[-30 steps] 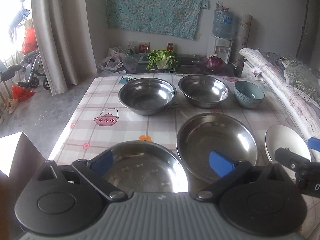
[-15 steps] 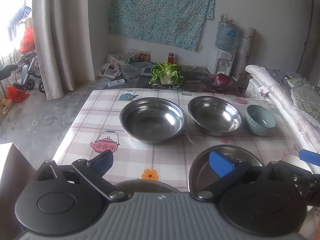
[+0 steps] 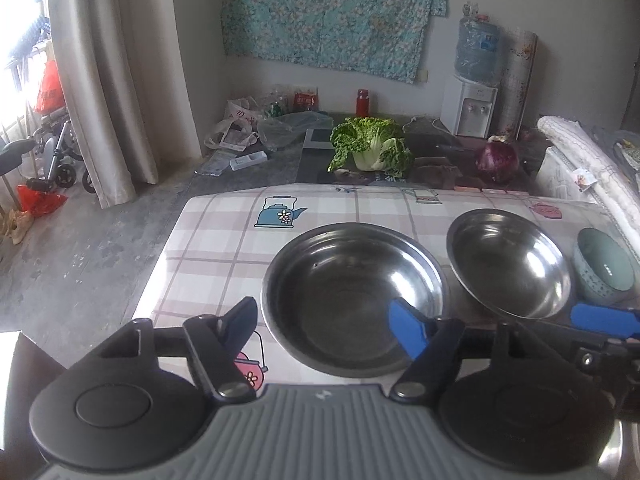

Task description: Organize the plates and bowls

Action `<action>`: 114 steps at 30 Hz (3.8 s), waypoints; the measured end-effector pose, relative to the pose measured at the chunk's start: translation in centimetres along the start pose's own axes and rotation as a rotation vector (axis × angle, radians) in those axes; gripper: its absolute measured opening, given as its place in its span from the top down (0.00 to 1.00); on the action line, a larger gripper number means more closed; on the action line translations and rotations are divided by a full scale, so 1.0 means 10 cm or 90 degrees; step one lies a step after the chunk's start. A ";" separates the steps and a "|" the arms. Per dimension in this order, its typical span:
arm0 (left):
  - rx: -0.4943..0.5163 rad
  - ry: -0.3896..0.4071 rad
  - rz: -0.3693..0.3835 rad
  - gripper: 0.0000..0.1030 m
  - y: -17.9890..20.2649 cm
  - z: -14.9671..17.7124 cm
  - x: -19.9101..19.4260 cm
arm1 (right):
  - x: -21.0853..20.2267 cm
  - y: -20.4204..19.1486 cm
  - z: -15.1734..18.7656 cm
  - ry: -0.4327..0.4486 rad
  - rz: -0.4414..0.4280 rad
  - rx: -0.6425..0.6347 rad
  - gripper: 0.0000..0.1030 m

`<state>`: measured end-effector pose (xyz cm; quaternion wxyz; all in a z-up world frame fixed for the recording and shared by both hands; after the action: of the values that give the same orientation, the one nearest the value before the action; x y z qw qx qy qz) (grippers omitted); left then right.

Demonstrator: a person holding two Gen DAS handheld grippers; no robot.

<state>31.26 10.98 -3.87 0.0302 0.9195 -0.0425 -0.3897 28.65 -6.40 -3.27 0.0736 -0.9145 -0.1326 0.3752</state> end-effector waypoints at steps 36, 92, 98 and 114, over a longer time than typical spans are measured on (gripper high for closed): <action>-0.004 -0.193 -0.066 0.71 -0.30 0.42 0.54 | 1.10 -0.28 0.29 -0.202 -0.015 -0.050 0.82; -0.062 -0.177 -0.049 0.76 -0.33 0.27 0.56 | 1.22 -0.19 0.05 -0.141 0.023 -0.063 0.84; -0.060 -0.167 -0.051 0.76 -0.31 0.22 0.47 | 1.16 -0.20 -0.01 -0.132 0.021 -0.063 0.84; -0.043 -0.129 -0.037 0.76 -0.06 -0.03 0.21 | 0.80 -0.11 -0.24 -0.094 0.032 -0.059 0.84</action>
<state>32.98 11.41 -5.19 0.0454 0.8746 -0.0058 -0.4827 35.58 -3.03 -6.60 0.0120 -0.8897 -0.1322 0.4367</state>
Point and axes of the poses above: each gripper's, at about its wrist camera, not at the fingertips, and x roughly the way its jaws point, y to its right, z to its underside, the point moved 7 cm from there along x, roughly the way its jaws point, and after that the axes turned 11 degrees about z, right-handed, at the moved point
